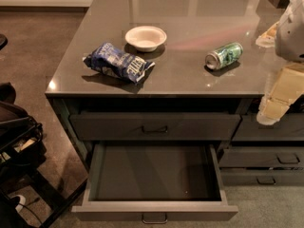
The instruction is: Place blue chip bag into middle drawer
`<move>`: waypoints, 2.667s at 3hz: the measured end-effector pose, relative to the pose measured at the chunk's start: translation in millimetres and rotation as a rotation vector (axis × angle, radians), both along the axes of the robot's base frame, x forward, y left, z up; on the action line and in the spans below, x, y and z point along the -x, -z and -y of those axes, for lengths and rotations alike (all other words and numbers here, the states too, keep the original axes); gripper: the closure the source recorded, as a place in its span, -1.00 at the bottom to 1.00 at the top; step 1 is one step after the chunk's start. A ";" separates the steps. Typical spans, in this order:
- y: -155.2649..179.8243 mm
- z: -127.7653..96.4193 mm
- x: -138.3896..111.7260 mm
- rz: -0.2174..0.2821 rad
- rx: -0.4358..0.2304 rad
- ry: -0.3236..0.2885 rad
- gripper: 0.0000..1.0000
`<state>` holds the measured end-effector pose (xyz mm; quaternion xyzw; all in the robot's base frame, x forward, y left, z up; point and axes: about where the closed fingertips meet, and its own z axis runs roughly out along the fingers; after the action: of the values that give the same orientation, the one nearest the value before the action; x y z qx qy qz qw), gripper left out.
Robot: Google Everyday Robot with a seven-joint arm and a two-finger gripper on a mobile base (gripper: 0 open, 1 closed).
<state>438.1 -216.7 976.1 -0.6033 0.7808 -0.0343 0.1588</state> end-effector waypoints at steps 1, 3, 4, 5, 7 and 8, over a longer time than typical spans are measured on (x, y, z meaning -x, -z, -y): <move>0.0 0.0 0.0 0.000 0.000 0.000 -1.00; 11.8 -18.7 -52.5 0.039 -0.069 -0.027 -1.00; 53.0 -40.3 -105.6 -0.011 -0.174 -0.008 -1.00; 85.6 -63.3 -141.3 -0.058 -0.264 0.014 -1.00; 92.5 -67.0 -151.0 -0.024 -0.337 0.052 -1.00; 69.1 -88.1 -167.4 0.080 -0.376 0.024 -1.00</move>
Offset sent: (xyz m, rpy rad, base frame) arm 0.0148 0.0081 -0.0026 0.0322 -0.0330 0.0399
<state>605.5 -128.5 907.0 -0.5517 0.7738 0.0863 0.2990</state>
